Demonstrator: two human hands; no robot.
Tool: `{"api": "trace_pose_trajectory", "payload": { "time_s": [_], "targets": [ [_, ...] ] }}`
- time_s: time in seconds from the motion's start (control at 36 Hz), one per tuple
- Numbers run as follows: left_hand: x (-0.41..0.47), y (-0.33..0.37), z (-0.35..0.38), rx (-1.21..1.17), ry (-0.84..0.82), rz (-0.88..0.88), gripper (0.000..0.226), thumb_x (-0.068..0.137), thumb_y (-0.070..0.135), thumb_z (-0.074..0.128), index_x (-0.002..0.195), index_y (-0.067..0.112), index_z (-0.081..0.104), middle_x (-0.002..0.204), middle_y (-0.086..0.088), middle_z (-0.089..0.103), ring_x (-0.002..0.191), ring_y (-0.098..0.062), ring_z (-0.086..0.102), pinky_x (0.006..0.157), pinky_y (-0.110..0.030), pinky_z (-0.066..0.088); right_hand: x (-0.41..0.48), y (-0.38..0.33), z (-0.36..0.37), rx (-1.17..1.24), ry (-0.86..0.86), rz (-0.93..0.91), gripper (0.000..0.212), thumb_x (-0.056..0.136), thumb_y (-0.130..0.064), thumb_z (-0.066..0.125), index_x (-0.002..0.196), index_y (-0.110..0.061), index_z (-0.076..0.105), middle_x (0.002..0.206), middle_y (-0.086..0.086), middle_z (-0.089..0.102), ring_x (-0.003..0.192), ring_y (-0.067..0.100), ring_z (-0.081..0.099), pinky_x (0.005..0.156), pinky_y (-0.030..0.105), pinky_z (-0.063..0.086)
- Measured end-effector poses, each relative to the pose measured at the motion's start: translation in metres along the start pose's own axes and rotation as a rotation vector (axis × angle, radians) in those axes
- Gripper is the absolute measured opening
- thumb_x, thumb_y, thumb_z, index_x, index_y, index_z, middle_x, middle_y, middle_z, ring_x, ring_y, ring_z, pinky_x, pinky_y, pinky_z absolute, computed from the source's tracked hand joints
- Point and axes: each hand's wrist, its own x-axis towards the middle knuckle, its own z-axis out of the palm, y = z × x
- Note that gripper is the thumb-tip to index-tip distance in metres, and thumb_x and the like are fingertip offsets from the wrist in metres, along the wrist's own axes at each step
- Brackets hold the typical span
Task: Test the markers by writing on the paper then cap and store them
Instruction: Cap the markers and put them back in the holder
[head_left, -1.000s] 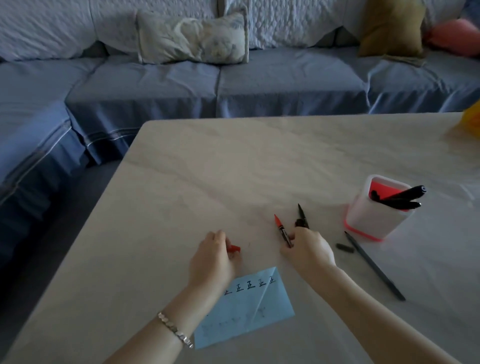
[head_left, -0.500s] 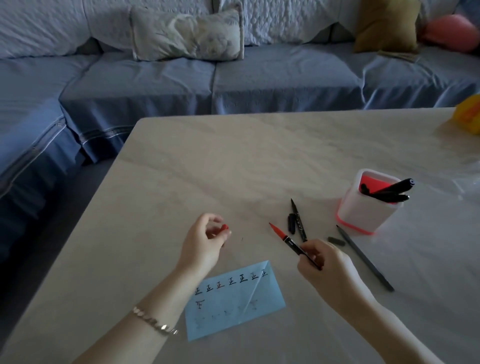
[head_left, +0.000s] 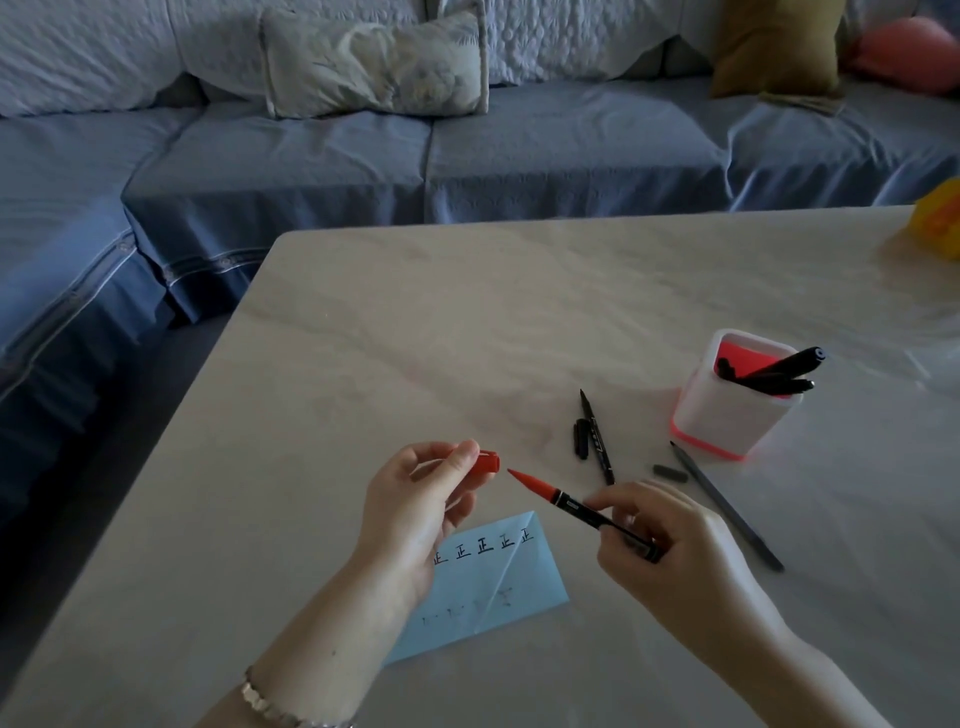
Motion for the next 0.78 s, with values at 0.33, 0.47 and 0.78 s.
{"api": "trace_pose_trajectory", "payload": {
  "time_s": [0.33, 0.47, 0.78],
  "targets": [
    [-0.015, -0.009, 0.003, 0.292, -0.164, 0.115, 0.011, 0.078, 0.009, 0.07, 0.081, 0.01, 0.059, 0.07, -0.002, 0.074, 0.066, -0.013, 0.071, 0.059, -0.021, 0.052, -0.003, 0.002, -0.003, -0.017, -0.045, -0.049, 0.032, 0.073, -0.01, 0.065, 0.071, -0.042, 0.062, 0.088, -0.017, 0.056, 0.067, 0.003, 0.053, 0.056, 0.005, 0.038],
    [-0.018, -0.007, -0.004, 0.718, -0.473, 0.243, 0.007, 0.086, 0.016, 0.063, 0.08, 0.019, 0.066, 0.062, 0.009, 0.068, 0.058, -0.002, 0.063, 0.055, -0.013, 0.043, -0.003, 0.007, -0.014, -0.083, -0.121, -0.116, 0.03, 0.07, -0.023, 0.077, 0.091, -0.039, 0.061, 0.091, -0.018, 0.058, 0.072, 0.003, 0.058, 0.057, 0.006, 0.041],
    [-0.04, -0.01, -0.012, 0.946, -0.617, 0.525, 0.016, 0.094, 0.032, 0.046, 0.08, 0.027, 0.049, 0.057, 0.016, 0.044, 0.052, -0.003, 0.035, 0.052, -0.012, 0.03, -0.008, -0.004, -0.025, 0.024, -0.099, -0.222, 0.024, 0.067, -0.038, 0.066, 0.09, -0.031, 0.068, 0.077, -0.025, 0.066, 0.059, -0.003, 0.061, 0.052, 0.007, 0.043]
  ]
}}
